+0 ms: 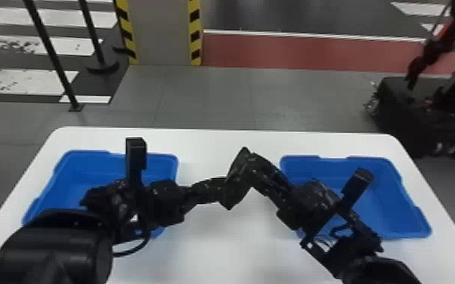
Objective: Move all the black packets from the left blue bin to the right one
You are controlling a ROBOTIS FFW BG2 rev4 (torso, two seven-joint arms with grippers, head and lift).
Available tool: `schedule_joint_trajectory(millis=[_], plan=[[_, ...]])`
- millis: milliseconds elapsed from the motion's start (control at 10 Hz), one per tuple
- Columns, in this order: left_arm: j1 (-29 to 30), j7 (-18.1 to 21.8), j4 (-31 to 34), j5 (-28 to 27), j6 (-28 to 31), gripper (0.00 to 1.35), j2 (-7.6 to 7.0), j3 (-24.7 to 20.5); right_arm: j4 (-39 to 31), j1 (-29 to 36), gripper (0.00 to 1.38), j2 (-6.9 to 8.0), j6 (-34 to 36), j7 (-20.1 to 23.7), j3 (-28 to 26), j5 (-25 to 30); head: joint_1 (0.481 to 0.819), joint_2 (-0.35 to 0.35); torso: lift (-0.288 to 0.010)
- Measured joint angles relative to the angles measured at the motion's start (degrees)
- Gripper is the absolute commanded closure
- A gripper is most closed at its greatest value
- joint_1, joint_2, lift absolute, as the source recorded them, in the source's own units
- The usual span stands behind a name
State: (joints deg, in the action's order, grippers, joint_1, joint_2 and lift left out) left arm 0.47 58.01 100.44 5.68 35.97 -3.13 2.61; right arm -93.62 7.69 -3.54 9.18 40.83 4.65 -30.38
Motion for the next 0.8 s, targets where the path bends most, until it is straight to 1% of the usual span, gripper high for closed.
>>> schedule_joint_trajectory(millis=[200, 300, 400, 500, 700, 800], plan=[[-0.2, 0.0, -0.2, 0.2, -0.3, 1.21, 0.08, -0.1, 0.1, 0.0, 1.29, 0.07, 0.3, 0.1, 0.0, 0.2, 0.695, -0.031, -0.11], [-0.2, -0.1, -0.3, 0.5, -0.4, 0.92, 0.17, -0.1, 0.1, 0.0, 1.29, 0.06, -0.1, 0.1, 0.0, 0.2, 0.695, -0.032, -0.11], [0.1, -0.9, -0.5, 0.9, -1.2, 0.41, 0.31, -0.6, 0.1, 0.1, 1.29, 0.05, -0.8, 0.0, 0.0, -0.3, 0.695, -0.032, -0.11], [1.2, -1.9, -0.6, 1.3, -3.1, 0.11, 0.6, -2.3, 0.1, 0.4, 1.29, 0.02, -1.5, 0.0, -0.7, -1.1, 0.695, -0.024, -0.11], [4.6, -2.2, -0.6, 2.4, -6.8, 0.16, 1.08, -7.4, -1.4, 1.7, 1.29, -0.43, -1.9, -0.5, -4.6, -1.0, 0.695, -0.019, -0.11], [6.4, -2.2, -0.1, 3.9, -8.7, 0.17, 1.11, -9.8, -1.8, 2.1, 1.29, -1.04, -1.9, -1.2, -7.2, -0.5, 0.695, -0.027, -0.11]])
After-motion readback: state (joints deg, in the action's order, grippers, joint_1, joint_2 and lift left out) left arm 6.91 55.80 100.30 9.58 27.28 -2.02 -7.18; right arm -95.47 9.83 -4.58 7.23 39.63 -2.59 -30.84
